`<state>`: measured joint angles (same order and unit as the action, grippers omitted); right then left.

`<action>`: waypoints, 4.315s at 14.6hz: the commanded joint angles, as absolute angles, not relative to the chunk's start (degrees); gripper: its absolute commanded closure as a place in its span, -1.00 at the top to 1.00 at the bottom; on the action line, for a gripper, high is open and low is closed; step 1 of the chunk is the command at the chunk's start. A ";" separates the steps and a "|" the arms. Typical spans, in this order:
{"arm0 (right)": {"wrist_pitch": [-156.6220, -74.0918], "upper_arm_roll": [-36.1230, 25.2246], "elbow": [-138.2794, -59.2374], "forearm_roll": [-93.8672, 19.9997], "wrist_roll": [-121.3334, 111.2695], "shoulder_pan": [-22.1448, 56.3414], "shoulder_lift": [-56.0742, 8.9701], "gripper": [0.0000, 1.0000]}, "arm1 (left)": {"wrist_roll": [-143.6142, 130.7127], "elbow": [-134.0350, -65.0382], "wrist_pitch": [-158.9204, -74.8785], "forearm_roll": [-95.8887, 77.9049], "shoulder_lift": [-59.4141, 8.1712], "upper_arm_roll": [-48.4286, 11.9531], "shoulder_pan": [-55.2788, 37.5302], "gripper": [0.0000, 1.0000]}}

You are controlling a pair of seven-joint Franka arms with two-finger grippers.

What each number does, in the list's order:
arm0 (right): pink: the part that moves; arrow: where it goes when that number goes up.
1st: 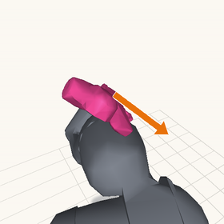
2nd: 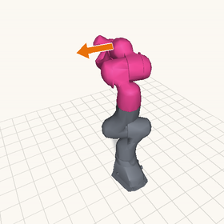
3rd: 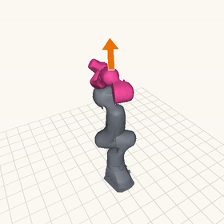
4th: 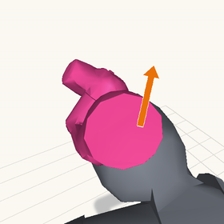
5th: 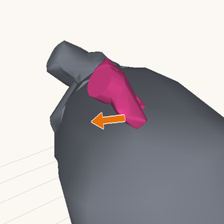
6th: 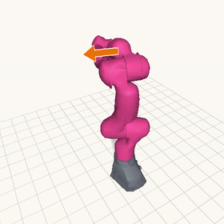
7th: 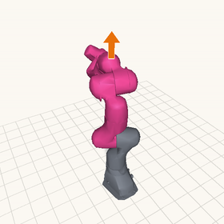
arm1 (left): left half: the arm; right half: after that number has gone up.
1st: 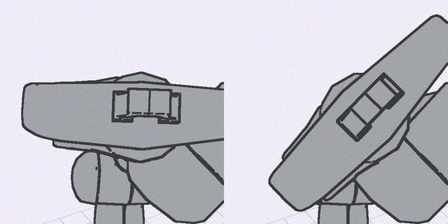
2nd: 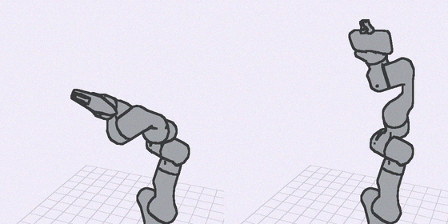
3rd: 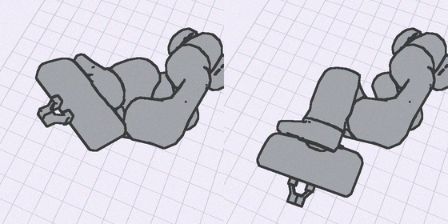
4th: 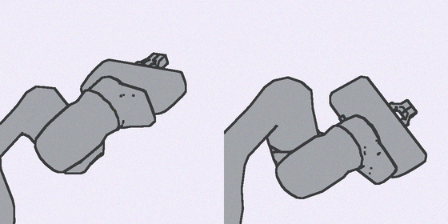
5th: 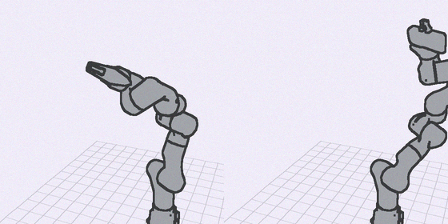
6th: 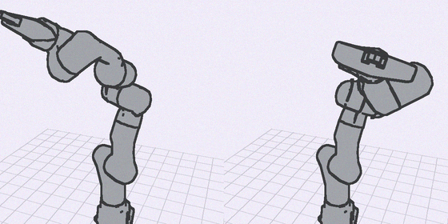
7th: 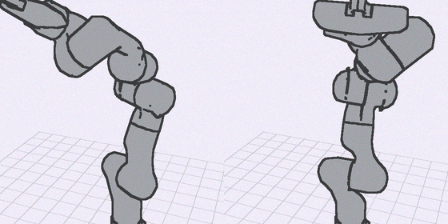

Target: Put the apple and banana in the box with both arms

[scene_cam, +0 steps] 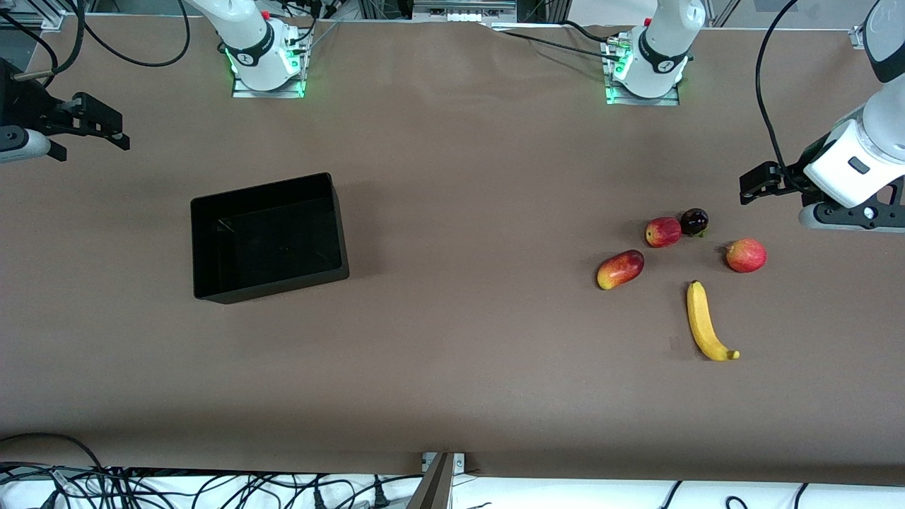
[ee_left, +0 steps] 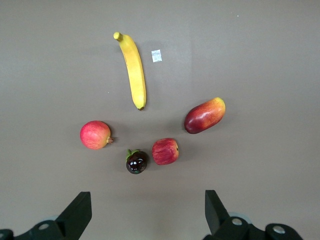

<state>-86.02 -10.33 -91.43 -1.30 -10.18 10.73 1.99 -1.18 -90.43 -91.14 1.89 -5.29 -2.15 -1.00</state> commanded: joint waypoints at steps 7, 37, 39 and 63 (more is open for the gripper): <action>-85.34 -9.84 -91.58 -1.58 -9.40 9.76 2.72 1.00 | -1.76 -88.42 -89.03 1.58 -6.33 -2.02 -0.97 1.00; -130.53 -14.85 -118.39 -8.44 -21.88 7.82 -20.92 -1.00 | -7.55 -107.11 -112.45 2.20 -20.21 -2.99 -0.53 1.00; -128.07 -14.77 -116.73 -8.70 -21.54 7.82 -20.74 -1.00 | -7.73 -110.64 -115.57 2.20 -20.04 -2.99 0.17 1.00; -128.40 -2.55 -105.82 -24.87 13.87 31.27 -25.83 -1.00 | -8.44 -127.53 -131.48 -1.05 -19.60 -3.25 1.05 1.00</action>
